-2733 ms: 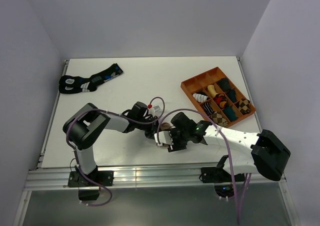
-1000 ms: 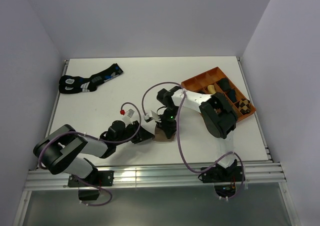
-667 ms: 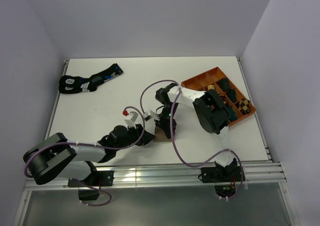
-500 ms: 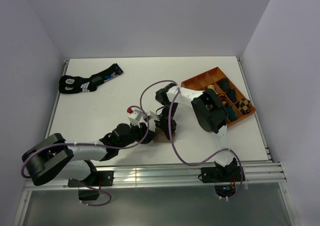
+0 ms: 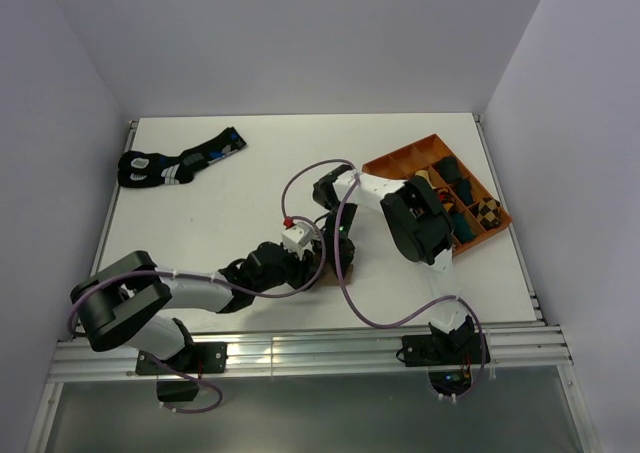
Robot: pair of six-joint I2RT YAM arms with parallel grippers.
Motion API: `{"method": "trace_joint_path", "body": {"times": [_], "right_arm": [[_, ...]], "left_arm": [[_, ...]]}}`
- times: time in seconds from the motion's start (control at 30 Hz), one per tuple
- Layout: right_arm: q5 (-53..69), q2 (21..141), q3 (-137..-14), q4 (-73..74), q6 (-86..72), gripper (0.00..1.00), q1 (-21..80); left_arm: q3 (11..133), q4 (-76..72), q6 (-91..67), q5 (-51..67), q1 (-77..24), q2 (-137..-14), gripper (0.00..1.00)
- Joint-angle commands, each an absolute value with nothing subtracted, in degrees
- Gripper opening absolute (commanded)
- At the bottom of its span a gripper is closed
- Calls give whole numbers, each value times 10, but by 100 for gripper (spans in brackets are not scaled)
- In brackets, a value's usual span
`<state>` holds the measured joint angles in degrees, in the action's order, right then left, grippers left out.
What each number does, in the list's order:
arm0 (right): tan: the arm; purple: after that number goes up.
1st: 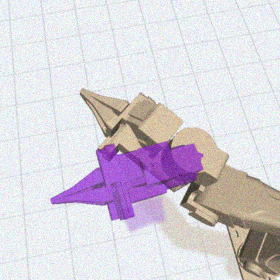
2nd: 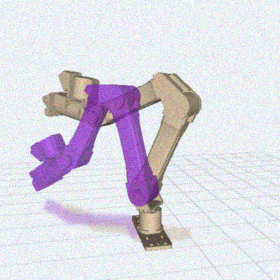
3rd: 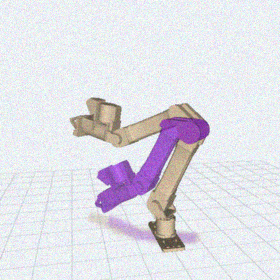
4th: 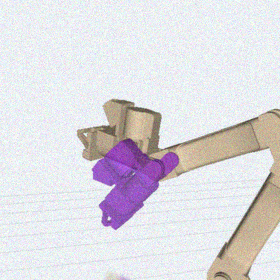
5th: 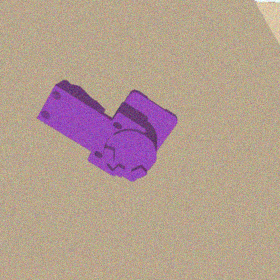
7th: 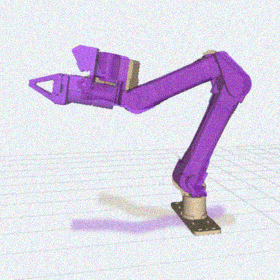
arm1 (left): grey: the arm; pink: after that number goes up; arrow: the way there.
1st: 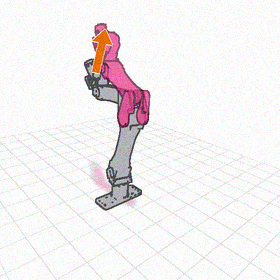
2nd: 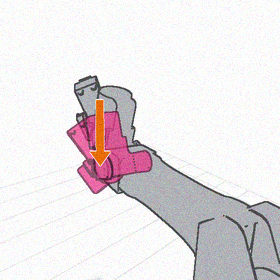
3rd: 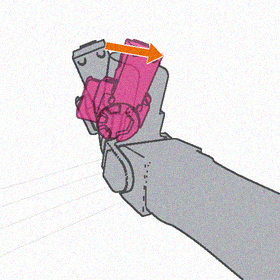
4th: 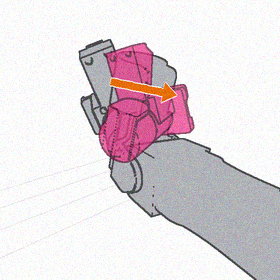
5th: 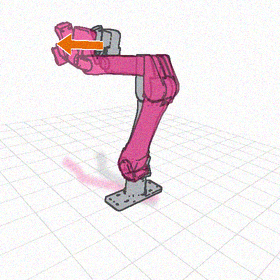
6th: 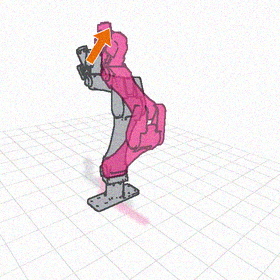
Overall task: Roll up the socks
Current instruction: Roll the sock at the center of the board.
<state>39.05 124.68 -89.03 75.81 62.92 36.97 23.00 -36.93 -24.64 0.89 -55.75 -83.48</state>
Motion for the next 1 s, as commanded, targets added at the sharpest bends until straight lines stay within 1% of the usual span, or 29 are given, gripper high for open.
{"method": "trace_joint_path", "body": {"times": [0.0, 0.4, 0.63, 0.8, 0.9, 0.93, 0.97], "right_arm": [[400, 1254, -911, 767, 638, 24, 372], [388, 1263, -915, 751, 619, 24, 371], [388, 1265, -911, 742, 610, 24, 371], [384, 1265, -909, 725, 597, 24, 371], [382, 1253, -897, 696, 578, 24, 371], [381, 1250, -892, 686, 570, 24, 371], [381, 1241, -888, 678, 557, 24, 371]], "left_arm": [[250, -365, -223, 41, -565, -847, 43], [255, -395, -229, 109, -565, -892, 45], [240, -452, -259, 121, -566, -916, 46], [240, -465, -278, 115, -569, -934, 46], [236, -474, -299, 105, -571, -947, 42], [229, -476, -304, 101, -572, -948, 33], [227, -482, -310, 99, -573, -950, 30]]}}
